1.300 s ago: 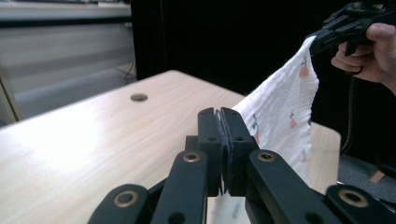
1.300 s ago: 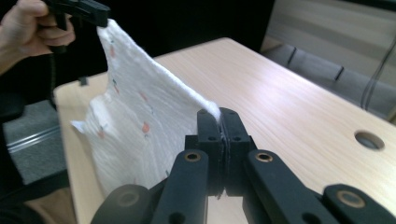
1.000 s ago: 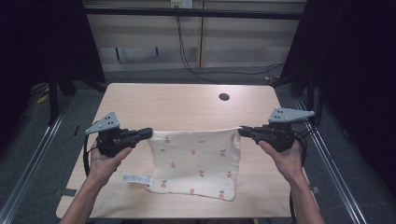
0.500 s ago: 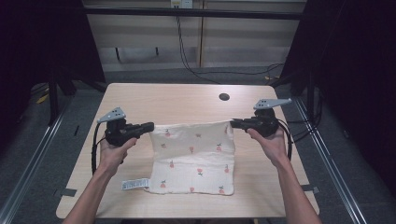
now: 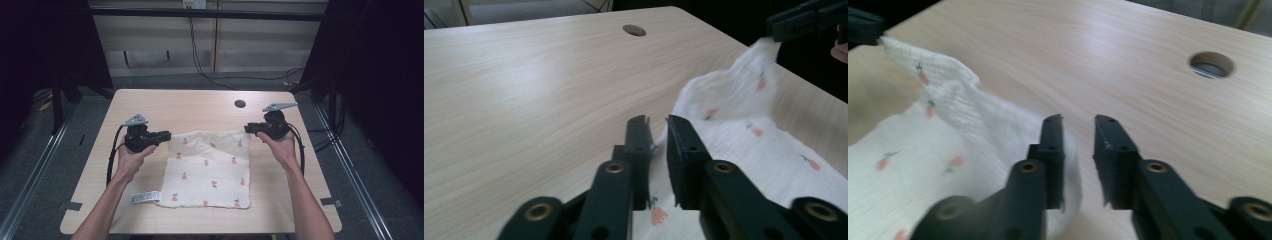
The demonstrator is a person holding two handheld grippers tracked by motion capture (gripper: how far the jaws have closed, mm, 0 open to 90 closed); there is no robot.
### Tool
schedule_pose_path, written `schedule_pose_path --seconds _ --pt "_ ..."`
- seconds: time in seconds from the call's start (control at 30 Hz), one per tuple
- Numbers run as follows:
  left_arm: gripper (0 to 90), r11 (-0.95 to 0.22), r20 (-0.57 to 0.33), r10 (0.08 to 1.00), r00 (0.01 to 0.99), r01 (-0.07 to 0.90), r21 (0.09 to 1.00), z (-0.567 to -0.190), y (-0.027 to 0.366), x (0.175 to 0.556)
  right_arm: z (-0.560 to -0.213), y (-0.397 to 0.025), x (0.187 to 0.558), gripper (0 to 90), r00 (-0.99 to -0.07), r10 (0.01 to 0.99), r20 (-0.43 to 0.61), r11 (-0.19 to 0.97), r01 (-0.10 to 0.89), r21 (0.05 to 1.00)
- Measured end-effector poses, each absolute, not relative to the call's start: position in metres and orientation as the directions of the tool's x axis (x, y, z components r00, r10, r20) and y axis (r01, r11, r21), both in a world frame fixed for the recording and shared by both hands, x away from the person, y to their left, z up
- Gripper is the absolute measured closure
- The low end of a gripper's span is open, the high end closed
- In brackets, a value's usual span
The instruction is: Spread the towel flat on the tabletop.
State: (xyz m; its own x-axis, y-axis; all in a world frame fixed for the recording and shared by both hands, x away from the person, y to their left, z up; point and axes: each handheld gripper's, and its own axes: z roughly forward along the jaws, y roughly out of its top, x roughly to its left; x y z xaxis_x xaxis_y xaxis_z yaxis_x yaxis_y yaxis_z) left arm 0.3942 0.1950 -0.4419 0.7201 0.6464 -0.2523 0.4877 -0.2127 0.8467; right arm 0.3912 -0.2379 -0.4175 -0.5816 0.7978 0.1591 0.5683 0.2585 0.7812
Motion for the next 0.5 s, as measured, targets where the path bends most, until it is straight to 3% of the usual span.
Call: schedule_pose_path --seconds 0.2,0.37,0.5 --pt "68.8 -0.219 -0.260 0.641 0.722 0.497 0.840 -0.440 0.203 0.391 -0.414 -0.239 0.382 60.0 -0.582 0.803 0.127 0.275 0.552 0.788" --pt "69.8 -0.170 -0.312 0.616 0.724 0.508 0.844 -0.439 0.213 0.378 -0.416 -0.238 0.361 55.3 -0.611 0.770 0.184 0.258 0.562 0.786" --pt "72.3 -0.208 -0.288 0.601 0.746 0.493 0.845 -0.434 0.217 0.361 -0.425 -0.230 0.333 55.4 -0.663 0.729 0.171 0.320 0.550 0.771"
